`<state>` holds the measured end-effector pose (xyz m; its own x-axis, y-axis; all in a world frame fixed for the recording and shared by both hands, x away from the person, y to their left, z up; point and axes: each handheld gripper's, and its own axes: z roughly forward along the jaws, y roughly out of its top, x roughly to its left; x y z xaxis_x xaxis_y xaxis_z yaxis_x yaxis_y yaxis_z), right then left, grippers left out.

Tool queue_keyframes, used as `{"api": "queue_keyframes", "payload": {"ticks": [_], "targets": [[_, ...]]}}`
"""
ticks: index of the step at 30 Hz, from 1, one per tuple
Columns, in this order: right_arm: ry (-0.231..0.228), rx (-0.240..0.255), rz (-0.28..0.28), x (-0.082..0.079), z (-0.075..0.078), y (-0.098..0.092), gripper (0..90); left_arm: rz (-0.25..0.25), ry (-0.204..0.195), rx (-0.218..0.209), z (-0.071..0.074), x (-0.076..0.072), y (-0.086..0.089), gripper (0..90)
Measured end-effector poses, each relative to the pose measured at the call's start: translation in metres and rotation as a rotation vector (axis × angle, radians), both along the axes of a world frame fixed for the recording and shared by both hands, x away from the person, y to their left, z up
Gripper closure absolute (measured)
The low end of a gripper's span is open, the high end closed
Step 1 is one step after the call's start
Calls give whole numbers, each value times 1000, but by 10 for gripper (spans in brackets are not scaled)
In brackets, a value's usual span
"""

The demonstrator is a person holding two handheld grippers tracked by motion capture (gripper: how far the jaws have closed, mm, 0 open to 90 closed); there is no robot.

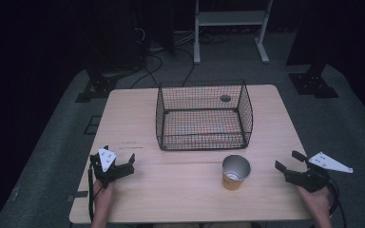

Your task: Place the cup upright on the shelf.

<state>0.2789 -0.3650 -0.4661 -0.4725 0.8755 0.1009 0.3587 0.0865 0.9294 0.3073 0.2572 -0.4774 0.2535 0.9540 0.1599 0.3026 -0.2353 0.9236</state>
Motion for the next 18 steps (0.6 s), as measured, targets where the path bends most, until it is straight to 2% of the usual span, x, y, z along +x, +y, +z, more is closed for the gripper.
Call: {"api": "queue_keyframes", "payload": {"ticks": [9, 14, 18], "targets": [[-3, 4, 20, -3, 3, 3, 136, -1, -5, 3, 0, -1, 0, 0], [-29, -20, 52, -12, 12, 12, 136, -6, -8, 8, 0, -1, -1, 0], [-20, -39, 72, -17, 13, 16, 136, -5, -6, 4, 0, -1, -1, 0]]}}
